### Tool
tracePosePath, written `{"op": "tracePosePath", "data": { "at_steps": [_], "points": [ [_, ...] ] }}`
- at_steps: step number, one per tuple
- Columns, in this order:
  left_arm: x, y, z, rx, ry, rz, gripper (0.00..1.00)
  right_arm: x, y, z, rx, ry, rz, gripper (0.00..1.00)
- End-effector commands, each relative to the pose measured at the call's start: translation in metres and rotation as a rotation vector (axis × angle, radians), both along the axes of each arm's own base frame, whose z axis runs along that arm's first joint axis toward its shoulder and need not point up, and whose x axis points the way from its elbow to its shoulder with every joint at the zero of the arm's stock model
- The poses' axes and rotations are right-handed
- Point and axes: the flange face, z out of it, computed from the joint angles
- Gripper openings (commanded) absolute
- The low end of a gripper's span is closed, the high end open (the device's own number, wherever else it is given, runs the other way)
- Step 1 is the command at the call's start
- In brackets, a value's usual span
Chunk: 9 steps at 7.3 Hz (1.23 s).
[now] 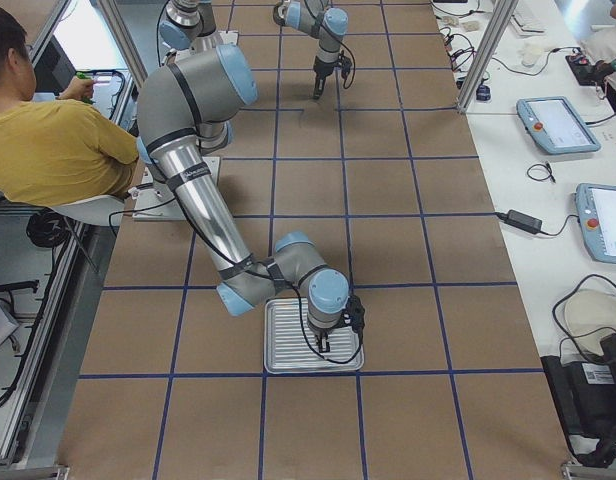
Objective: Place bearing gear from tray to pile
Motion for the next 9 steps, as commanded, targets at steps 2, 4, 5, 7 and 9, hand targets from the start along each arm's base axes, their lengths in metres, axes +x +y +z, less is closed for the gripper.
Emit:
{"op": "tracePosePath", "data": {
  "at_steps": [2,4,5,7,9],
  "points": [
    [0.120,-0.061,0.045,-0.062,-0.060,0.079,0.00,0.156,-0.059,0.088,0.037,-0.031,-0.073,0.00],
    [0.256,-0.079,0.066,-0.052,-0.035,0.020,0.00,0.285,-0.076,0.077,0.073,-0.049,-0.055,0.00],
    [0.312,-0.070,0.066,-0.009,-0.017,0.028,0.00,0.356,-0.071,0.088,0.067,-0.029,-0.111,0.00],
    [0.439,-0.042,0.063,0.025,0.024,0.058,0.00,0.513,-0.061,0.086,0.062,-0.002,-0.219,0.00],
    [0.555,0.008,0.052,0.047,0.068,0.187,0.00,0.695,-0.022,0.073,0.037,0.010,-0.330,0.00]
  ]
}}
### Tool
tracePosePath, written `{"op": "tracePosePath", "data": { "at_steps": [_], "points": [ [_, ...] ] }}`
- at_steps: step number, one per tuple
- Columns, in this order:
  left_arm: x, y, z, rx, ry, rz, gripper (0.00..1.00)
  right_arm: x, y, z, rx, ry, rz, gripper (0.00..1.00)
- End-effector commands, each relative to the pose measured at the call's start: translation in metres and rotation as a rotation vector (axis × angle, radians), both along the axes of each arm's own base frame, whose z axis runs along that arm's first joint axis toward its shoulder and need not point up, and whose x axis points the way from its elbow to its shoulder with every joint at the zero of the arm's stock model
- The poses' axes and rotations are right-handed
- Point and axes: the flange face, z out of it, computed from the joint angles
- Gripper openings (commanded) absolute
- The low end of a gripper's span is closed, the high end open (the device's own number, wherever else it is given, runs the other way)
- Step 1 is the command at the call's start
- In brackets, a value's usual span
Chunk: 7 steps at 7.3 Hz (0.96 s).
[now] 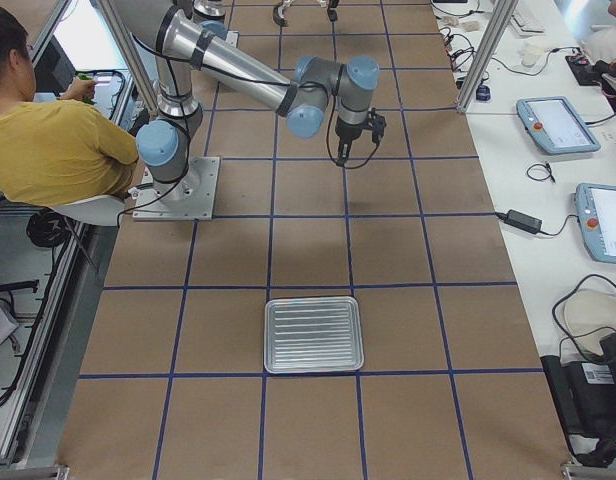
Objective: Place bearing gear from tray to pile
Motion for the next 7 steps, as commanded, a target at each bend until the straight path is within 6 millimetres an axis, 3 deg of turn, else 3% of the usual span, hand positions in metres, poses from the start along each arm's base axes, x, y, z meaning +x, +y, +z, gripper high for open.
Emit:
{"op": "tracePosePath", "data": {
  "at_steps": [1,3,4,7],
  "points": [
    [0.099,0.047,-0.015,0.017,0.052,0.032,0.00,0.173,0.049,-0.033,-0.038,0.009,-0.036,0.00],
    [0.107,0.051,-0.039,0.045,0.080,0.041,0.00,0.276,0.099,-0.068,-0.071,-0.003,-0.104,0.00],
    [0.107,0.050,-0.054,0.064,0.097,0.043,0.00,0.300,0.109,-0.069,-0.104,-0.061,-0.091,0.00],
    [0.112,0.045,-0.071,0.080,0.111,0.046,0.00,0.302,0.104,-0.089,-0.090,-0.076,-0.002,0.00]
  ]
}}
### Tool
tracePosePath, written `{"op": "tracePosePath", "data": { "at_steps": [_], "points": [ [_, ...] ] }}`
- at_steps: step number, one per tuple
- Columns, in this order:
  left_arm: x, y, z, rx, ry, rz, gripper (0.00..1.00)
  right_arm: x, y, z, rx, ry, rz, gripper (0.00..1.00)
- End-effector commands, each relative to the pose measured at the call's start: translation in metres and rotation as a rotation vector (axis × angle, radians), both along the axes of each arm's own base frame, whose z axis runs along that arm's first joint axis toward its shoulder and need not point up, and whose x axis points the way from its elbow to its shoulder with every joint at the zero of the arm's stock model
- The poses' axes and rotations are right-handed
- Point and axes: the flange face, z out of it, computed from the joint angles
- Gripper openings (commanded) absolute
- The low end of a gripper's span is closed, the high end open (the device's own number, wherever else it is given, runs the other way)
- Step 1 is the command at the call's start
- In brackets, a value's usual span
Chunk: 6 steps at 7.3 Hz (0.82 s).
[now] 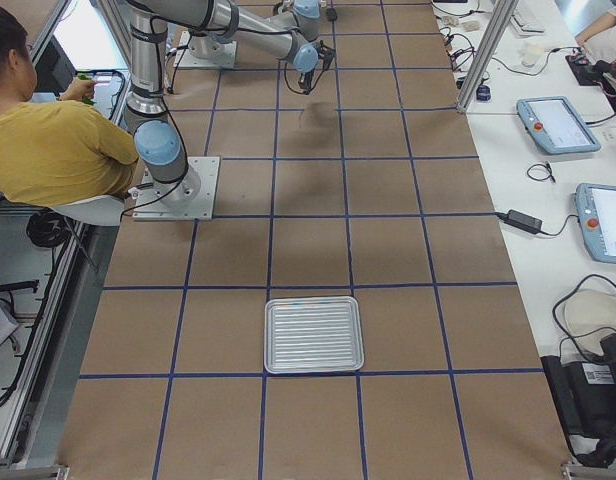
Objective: Place bearing gear from tray to pile
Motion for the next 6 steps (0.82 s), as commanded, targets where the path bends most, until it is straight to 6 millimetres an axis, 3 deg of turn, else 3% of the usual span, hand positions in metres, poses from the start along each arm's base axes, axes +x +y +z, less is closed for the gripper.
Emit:
{"op": "tracePosePath", "data": {
  "at_steps": [1,2,3,4,5,6],
  "points": [
    [0.004,-0.005,-0.011,-0.005,-0.003,0.009,0.00,0.002,-0.008,-0.014,-0.017,0.002,0.074,0.02],
    [0.004,-0.006,-0.014,-0.003,0.001,0.010,0.32,0.003,-0.010,-0.019,-0.027,-0.002,0.073,0.10],
    [0.001,-0.003,-0.014,-0.002,0.002,0.011,0.91,0.003,-0.013,-0.030,-0.046,0.000,0.071,0.32],
    [0.000,0.000,-0.015,0.012,0.007,0.038,1.00,0.001,-0.026,-0.027,-0.122,-0.023,0.064,0.72],
    [-0.005,-0.002,-0.008,0.013,-0.008,0.062,1.00,-0.023,-0.049,-0.021,-0.151,-0.028,0.019,1.00],
    [-0.013,-0.011,0.007,0.005,-0.037,0.081,1.00,-0.062,-0.078,-0.002,-0.175,-0.043,0.003,1.00]
  ]
}}
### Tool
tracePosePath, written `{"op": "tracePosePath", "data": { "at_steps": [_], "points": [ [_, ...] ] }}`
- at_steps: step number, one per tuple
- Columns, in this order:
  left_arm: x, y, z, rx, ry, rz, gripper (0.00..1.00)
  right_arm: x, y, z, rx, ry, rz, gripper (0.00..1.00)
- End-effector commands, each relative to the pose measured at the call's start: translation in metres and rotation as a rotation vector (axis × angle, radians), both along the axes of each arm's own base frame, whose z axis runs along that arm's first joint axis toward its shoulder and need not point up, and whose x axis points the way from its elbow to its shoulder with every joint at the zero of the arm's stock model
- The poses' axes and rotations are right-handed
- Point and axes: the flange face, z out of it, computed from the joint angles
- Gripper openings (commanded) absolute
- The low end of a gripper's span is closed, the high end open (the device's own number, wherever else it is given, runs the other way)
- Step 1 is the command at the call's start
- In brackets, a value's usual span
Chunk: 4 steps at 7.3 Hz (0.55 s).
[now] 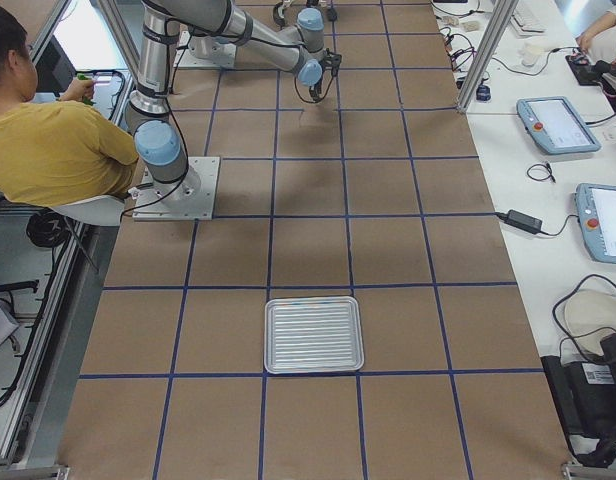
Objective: Place bearing gear from tray to pile
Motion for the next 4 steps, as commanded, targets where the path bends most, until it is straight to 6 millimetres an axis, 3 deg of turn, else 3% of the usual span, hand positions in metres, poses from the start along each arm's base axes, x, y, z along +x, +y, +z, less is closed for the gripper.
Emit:
{"op": "tracePosePath", "data": {
  "at_steps": [1,2,3,4],
  "points": [
    [-0.040,-0.028,0.038,-0.034,-0.062,0.002,1.00,-0.075,-0.040,0.035,-0.058,0.015,0.030,1.00],
    [-0.088,-0.058,0.074,-0.089,-0.112,-0.027,1.00,-0.115,-0.049,0.070,-0.094,0.050,0.115,1.00],
    [-0.144,-0.083,0.099,-0.138,-0.142,-0.080,1.00,-0.171,-0.055,0.107,-0.042,0.078,0.100,1.00],
    [-0.201,-0.100,0.107,-0.161,-0.161,-0.088,1.00,-0.205,-0.054,0.151,-0.019,0.093,0.126,1.00]
  ]
}}
